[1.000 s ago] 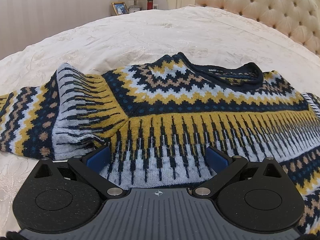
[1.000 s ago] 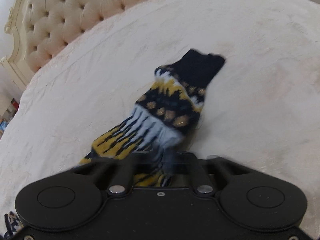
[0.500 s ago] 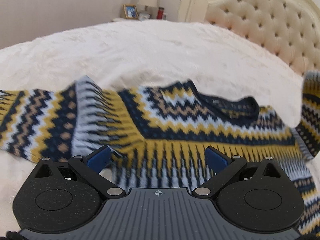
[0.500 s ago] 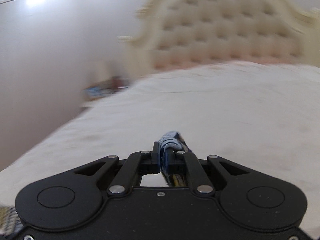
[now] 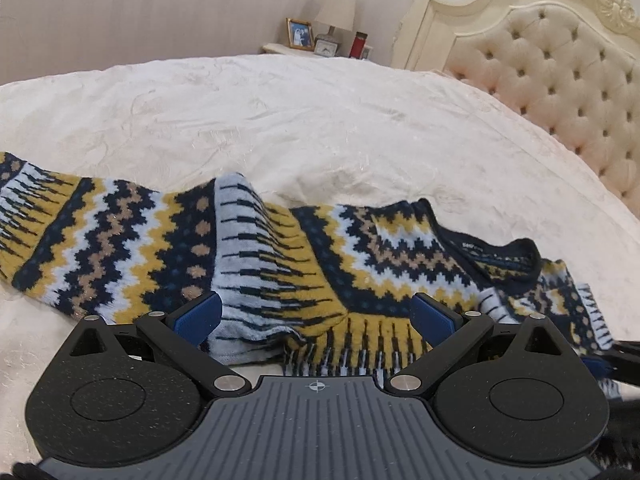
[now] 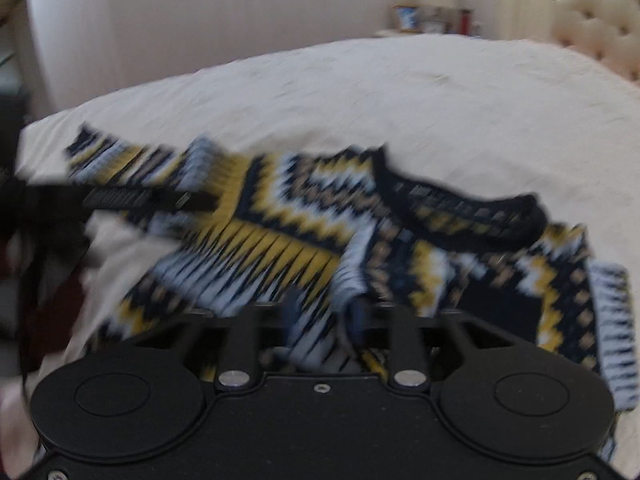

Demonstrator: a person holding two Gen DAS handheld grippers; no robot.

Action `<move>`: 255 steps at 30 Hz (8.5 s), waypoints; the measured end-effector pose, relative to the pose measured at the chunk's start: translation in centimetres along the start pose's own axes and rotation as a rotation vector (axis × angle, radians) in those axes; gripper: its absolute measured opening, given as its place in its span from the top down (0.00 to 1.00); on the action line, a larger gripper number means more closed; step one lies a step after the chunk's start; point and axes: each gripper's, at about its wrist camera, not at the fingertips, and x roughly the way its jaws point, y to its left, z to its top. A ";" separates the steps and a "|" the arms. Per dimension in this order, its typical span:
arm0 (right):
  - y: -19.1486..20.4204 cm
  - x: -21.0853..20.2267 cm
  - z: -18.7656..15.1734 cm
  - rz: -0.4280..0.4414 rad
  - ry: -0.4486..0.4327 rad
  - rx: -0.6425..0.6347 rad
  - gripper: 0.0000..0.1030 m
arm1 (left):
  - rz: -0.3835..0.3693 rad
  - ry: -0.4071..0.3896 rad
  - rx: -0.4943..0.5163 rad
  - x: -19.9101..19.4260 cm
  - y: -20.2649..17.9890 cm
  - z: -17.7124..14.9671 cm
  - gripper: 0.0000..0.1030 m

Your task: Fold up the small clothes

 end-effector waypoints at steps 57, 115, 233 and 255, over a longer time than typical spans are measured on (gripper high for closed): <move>-15.5 -2.3 0.4 -0.255 -0.171 0.492 0.50 | 0.135 -0.300 0.079 -6.4 -2.6 -1.9 0.02; -5.8 -5.3 -6.4 -0.335 -0.222 0.340 0.17 | 0.132 0.029 0.215 3.2 -1.3 -2.8 0.01; -2.7 -2.7 -5.3 -0.421 -0.114 0.140 0.01 | -0.111 0.080 0.244 2.5 2.4 -0.2 0.10; -12.6 -2.6 -6.1 -0.470 -0.096 0.388 0.25 | -0.101 0.079 0.248 2.7 2.4 -0.6 0.06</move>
